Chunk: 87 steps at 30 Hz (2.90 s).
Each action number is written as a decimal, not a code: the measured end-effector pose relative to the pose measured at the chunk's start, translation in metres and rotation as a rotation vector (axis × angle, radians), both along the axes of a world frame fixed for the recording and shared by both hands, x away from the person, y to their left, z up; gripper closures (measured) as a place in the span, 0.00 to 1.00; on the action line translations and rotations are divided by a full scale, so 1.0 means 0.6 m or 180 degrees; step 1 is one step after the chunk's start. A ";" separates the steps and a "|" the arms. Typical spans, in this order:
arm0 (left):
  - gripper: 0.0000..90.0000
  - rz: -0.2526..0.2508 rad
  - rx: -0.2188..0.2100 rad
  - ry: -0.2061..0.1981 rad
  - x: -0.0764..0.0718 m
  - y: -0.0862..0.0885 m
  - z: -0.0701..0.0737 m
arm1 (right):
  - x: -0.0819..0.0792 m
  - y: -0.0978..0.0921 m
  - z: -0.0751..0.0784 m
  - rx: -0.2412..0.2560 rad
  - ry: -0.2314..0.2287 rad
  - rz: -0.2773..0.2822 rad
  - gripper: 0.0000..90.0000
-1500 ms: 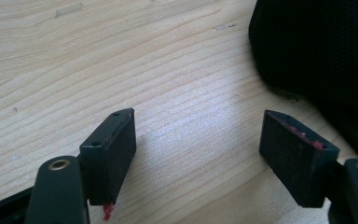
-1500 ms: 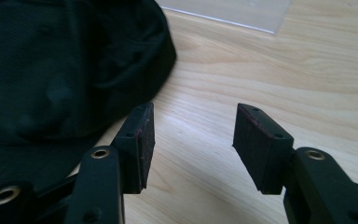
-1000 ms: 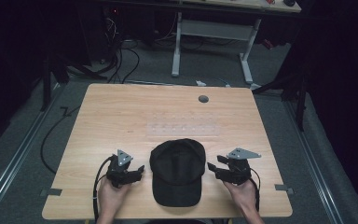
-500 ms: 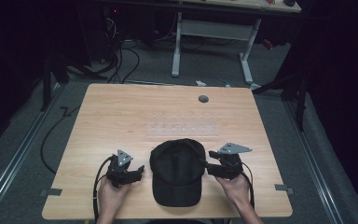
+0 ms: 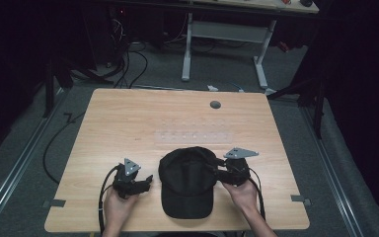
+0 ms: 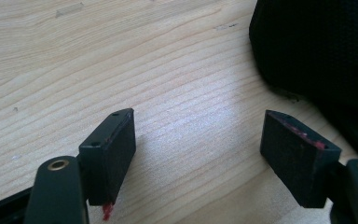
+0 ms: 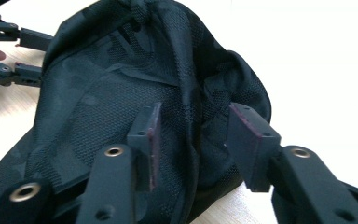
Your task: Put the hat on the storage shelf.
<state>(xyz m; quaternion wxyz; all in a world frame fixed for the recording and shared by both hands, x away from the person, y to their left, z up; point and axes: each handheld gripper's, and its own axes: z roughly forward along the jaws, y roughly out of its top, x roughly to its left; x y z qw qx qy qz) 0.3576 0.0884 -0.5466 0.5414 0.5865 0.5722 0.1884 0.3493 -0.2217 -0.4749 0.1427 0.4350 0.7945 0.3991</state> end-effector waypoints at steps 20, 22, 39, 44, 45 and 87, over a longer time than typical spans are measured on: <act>0.30 -0.0002 0.0003 -0.0001 0.000 0.000 0.000 | 0.011 0.019 -0.013 -0.0002 -0.0084 -0.0034 0.88; 0.30 -0.0001 0.0002 -0.0001 0.000 0.000 0.000 | 0.011 0.019 -0.014 0.0007 -0.0097 -0.0020 0.89; 0.29 -0.0014 0.0006 0.0003 0.000 0.000 0.000 | 0.019 0.011 -0.013 0.0155 0.0046 0.0025 0.96; 0.29 -0.0013 -0.0003 0.0005 0.000 0.000 0.000 | 0.019 0.005 -0.011 0.0242 0.0087 0.0102 0.96; 0.29 -0.0013 -0.0002 0.0005 0.000 0.000 0.000 | 0.019 0.003 -0.010 0.0282 0.0088 0.0140 0.96; 0.25 -0.0110 -0.0071 0.0092 -0.002 0.002 0.004 | 0.011 -0.038 0.085 0.0499 -0.0419 0.0474 0.97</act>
